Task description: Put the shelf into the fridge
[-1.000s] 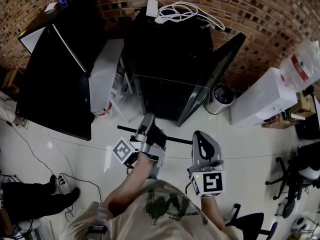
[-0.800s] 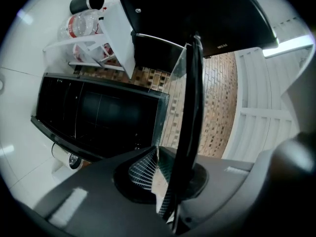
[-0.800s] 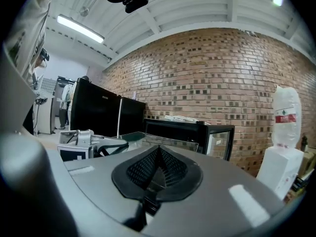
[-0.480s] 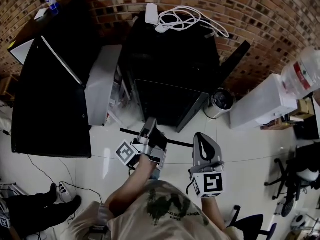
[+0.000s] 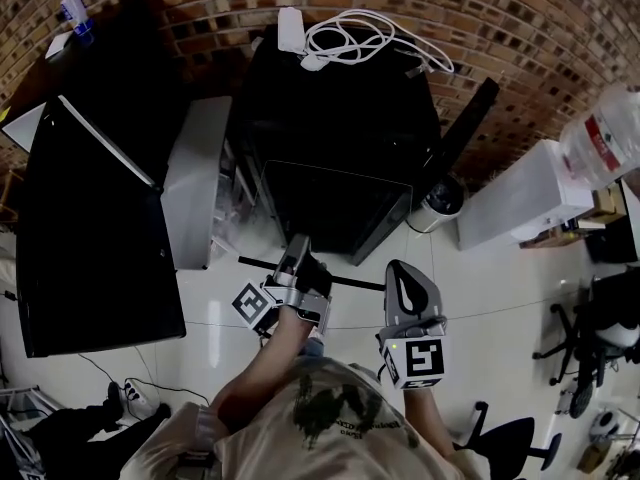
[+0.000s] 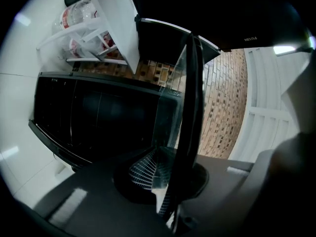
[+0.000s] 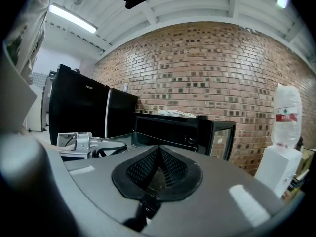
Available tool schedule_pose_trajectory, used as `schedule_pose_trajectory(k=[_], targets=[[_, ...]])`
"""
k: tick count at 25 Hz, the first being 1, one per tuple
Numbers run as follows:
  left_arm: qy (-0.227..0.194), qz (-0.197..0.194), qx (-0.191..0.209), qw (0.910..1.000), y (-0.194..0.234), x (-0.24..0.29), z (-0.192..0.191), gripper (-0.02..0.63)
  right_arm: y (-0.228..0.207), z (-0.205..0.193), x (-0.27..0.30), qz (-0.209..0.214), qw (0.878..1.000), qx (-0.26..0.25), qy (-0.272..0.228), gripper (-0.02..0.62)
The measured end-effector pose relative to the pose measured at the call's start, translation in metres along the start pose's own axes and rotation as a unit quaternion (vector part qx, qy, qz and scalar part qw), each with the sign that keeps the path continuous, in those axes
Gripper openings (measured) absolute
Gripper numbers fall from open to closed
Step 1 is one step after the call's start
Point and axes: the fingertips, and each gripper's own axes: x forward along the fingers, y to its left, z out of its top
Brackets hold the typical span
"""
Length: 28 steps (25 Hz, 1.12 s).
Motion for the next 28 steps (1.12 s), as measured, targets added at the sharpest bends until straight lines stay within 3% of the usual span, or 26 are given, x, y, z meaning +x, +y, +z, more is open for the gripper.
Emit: schedule_pose_trajectory(k=[15, 28], targets=[[0.001, 0.007, 0.007, 0.9999, 0.022, 0.02, 0.027, 0.021, 0.0, -0.011, 0.023, -0.015, 1.0, 0.004, 0.016, 0.0], [-0.013, 0.003, 0.024, 0.9996, 0.037, 0.041, 0.03, 0.021, -0.017, -0.011, 0.038, -0.001, 1.0, 0.0, 0.027, 0.0]])
